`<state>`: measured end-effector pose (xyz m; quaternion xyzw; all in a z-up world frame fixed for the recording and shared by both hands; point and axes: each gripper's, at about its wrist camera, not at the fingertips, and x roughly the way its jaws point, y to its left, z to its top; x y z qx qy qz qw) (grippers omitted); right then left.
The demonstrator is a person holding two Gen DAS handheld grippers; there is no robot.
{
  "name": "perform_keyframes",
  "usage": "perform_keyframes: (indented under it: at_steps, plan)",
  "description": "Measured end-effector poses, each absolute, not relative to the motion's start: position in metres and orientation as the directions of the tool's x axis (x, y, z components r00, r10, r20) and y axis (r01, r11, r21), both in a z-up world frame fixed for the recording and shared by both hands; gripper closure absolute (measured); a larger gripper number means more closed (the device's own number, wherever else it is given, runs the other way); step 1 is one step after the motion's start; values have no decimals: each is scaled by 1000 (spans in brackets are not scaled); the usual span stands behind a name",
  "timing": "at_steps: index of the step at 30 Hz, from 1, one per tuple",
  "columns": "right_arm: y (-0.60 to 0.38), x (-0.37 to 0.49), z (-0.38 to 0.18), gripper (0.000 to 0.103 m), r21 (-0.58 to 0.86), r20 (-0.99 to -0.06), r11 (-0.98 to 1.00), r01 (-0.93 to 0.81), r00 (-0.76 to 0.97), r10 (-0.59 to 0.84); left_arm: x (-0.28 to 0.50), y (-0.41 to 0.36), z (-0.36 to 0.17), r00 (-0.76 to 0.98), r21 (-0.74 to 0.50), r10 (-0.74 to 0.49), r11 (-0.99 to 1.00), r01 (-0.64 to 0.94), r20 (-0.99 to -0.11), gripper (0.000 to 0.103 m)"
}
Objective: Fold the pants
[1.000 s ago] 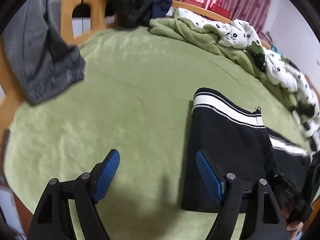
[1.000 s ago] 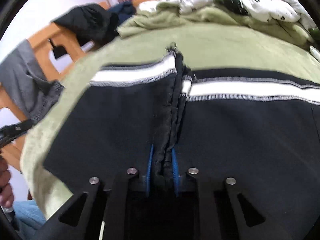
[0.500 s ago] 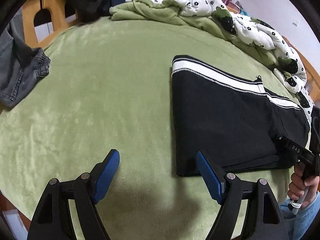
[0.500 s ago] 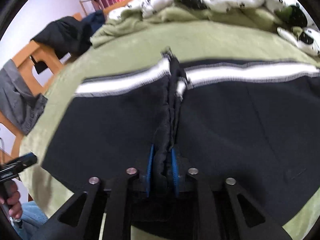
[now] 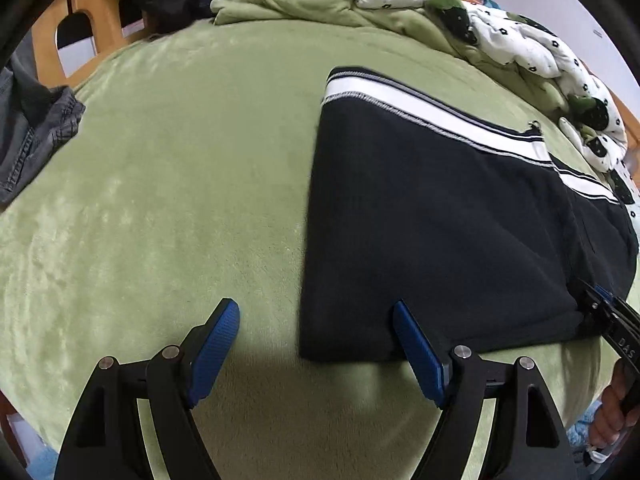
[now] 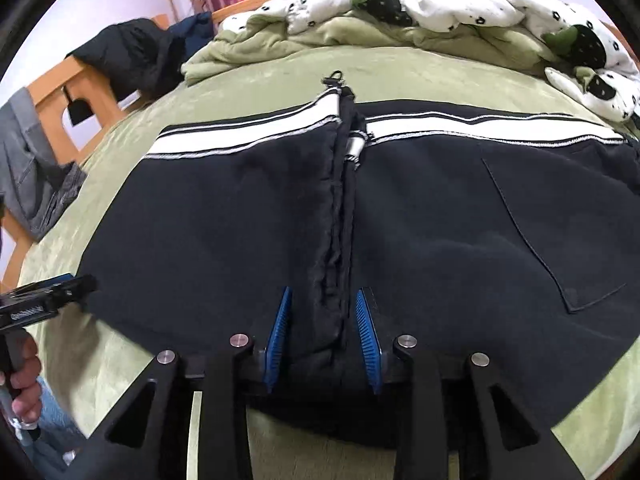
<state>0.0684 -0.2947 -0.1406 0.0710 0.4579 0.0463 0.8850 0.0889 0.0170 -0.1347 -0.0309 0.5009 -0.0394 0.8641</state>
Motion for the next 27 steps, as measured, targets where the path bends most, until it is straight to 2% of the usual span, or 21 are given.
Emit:
perform_keyframes:
  at_steps: [2, 5, 9, 13, 21, 24, 27]
  plan:
    - [-299, 56, -133, 70, 171, -804, 985, -27, 574, 155, 85, 21, -127, 507, -104, -115, 993, 50, -854, 25]
    - [-313, 34, -119, 63, 200, -798, 980, -9, 579, 168, 79, 31, -115, 519, -144, -151, 988, 54, -841, 25]
    - [-350, 5, -102, 59, 217, -778, 972, 86, 618, 119, 72, 42, -103, 539, -195, -185, 980, 39, -822, 25]
    - [-402, -14, -87, 50, 265, -756, 941, 211, 651, 67, 69, 49, -107, 538, -278, -243, 960, 15, -807, 27]
    - [-491, -20, -86, 47, 268, -744, 877, 398, 665, -74, 93, 40, -127, 501, -340, -299, 940, 11, -812, 27]
    - [-514, -17, -106, 47, 290, -760, 851, 438, 646, -73, 101, 42, -150, 467, -432, -366, 901, -38, -805, 27]
    - [-525, -10, -119, 47, 317, -771, 829, 460, 635, -57, 95, 40, -154, 518, -435, -366, 900, -13, -773, 27]
